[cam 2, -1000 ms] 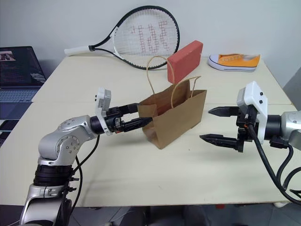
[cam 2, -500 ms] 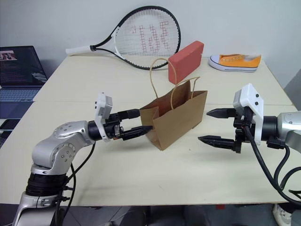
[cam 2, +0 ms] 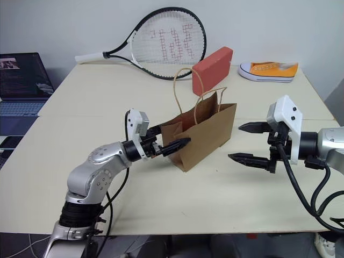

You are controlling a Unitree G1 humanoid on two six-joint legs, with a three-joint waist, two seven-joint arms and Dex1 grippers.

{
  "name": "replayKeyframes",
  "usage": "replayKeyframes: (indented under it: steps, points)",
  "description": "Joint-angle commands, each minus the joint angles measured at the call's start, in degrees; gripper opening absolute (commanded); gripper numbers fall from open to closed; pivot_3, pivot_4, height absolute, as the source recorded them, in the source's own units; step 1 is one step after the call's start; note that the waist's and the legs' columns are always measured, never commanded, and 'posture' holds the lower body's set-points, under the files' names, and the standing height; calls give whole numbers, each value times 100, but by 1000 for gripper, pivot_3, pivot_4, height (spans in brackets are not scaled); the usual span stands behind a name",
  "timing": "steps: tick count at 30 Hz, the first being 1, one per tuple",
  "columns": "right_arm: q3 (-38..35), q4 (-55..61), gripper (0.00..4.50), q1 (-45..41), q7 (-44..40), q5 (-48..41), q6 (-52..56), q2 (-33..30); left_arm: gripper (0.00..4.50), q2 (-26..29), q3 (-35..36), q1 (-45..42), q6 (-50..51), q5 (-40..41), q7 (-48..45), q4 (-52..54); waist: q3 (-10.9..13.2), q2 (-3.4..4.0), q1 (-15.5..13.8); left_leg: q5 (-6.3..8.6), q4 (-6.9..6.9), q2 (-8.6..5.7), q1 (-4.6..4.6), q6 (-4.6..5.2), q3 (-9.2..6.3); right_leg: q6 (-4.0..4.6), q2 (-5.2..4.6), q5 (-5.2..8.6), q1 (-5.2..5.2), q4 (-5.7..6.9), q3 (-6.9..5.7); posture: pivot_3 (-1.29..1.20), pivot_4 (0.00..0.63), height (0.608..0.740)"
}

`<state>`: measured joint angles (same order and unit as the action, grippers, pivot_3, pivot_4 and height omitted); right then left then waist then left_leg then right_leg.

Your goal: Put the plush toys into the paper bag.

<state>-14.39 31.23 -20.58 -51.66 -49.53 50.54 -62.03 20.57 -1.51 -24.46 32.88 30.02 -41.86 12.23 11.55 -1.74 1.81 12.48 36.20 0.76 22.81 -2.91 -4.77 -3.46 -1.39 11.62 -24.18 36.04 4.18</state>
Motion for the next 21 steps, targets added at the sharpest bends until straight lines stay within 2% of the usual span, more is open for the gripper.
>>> replayKeyframes:
  steps: [1, 4, 15, 16, 21]
  points:
    - [-146, 107, 4500, 29, 98, 44, -99, 28, 4257, -55, -45, 86, -207, 3, -31, 178, 0, 0, -1, 0, 0, 0, 0, 0, 0, 0, 0, 0, 0, 1, 0, 0, 150, 740]
    - [-171, 153, 4500, 93, 146, 105, -153, 48, 3525, -28, -76, 128, -221, 17, -98, 165, 0, 0, -1, 0, 0, 0, 1, 0, 0, 0, 0, 0, 0, 0, 0, 0, 150, 740]
    - [-253, 305, 4500, 324, 188, 315, -629, 265, 140, 59, -91, 58, -443, -99, -420, -310, 0, 0, -6, 0, 1, -1, 0, 0, 0, 1, 0, 0, 3, 0, 0, 0, 150, 740]
    - [-260, 312, 4500, 340, 188, 324, -650, 271, 8, 77, -100, 51, -495, -132, -455, -369, 0, 0, -4, 0, 1, -1, 0, 0, 0, 1, 0, 0, 3, 0, 0, 0, 150, 740]
    - [-504, 405, 4500, 599, 158, 375, -799, 283, 8, 248, 25, -229, -530, 94, -1009, -732, -1, -1, -8, 0, 1, 0, 0, 0, -1, 1, 0, 0, 2, 1, -1, 0, 150, 740]
